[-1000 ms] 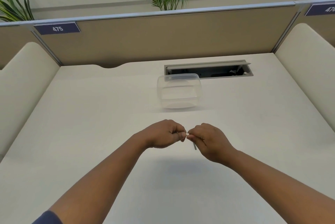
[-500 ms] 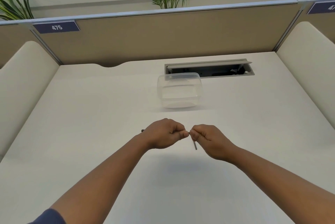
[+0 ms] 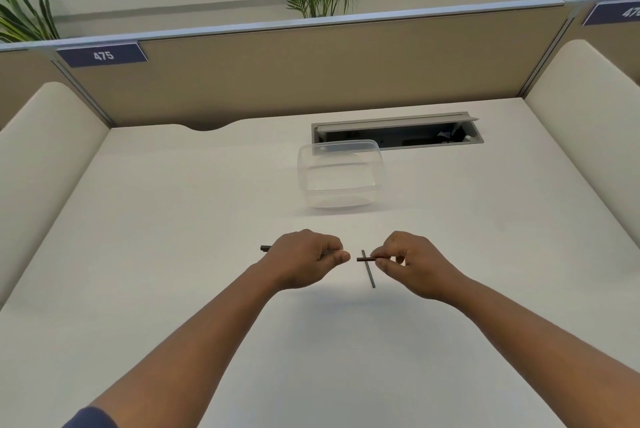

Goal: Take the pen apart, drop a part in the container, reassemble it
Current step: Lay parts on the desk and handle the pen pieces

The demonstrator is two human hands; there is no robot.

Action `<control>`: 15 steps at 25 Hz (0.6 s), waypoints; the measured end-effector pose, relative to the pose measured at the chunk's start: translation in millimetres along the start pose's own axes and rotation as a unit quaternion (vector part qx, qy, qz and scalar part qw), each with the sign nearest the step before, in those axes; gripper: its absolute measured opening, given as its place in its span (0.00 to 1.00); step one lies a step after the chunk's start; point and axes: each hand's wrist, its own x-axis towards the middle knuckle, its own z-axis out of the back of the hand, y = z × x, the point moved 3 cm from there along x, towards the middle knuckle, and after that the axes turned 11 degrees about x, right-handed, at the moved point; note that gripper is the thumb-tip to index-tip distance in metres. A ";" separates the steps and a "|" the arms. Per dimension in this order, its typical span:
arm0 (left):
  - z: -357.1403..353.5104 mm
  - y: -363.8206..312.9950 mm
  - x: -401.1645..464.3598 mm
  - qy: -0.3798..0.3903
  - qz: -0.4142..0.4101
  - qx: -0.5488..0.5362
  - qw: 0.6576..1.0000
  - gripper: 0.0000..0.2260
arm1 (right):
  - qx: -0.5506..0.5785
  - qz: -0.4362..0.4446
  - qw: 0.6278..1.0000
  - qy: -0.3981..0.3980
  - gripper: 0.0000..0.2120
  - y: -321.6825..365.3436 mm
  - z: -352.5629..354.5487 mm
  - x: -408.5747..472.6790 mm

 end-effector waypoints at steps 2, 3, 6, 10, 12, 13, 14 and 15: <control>-2.9 -1.4 -0.3 -0.012 -0.003 -0.015 1.000 0.16 | 0.005 -0.057 0.998 -0.024 0.08 -17.4 -3.3 -1.0; -4.4 -1.6 -0.4 -0.015 -0.004 -0.029 0.999 0.15 | 0.013 -0.091 0.995 -0.049 0.08 -26.8 -5.4 -1.4; -9.4 -2.1 -1.1 -0.011 -0.007 -0.081 0.997 0.13 | 0.019 -0.166 0.979 -0.120 0.07 -51.2 -10.5 -3.5; -16.8 -5.2 -3.7 -0.014 -0.013 -0.109 0.994 0.19 | -0.037 -0.214 0.962 -0.165 0.05 -72.0 -12.5 -1.9; -20.0 -5.5 -4.2 -0.014 -0.011 -0.107 0.994 0.20 | -0.047 -0.242 0.953 -0.179 0.04 -80.9 -12.4 -0.8; -21.1 -5.7 -4.4 -0.013 -0.012 -0.106 0.994 0.20 | -0.051 -0.254 0.949 -0.181 0.04 -84.5 -12.7 0.1; -22.2 -5.9 -4.6 -0.011 -0.014 -0.104 0.994 0.19 | -0.052 -0.264 0.946 -0.181 0.04 -87.5 -13.4 1.2; -23.4 -5.7 -4.9 -0.008 -0.014 -0.101 0.995 0.19 | -0.049 -0.274 0.944 -0.179 0.04 -90.0 -14.5 2.4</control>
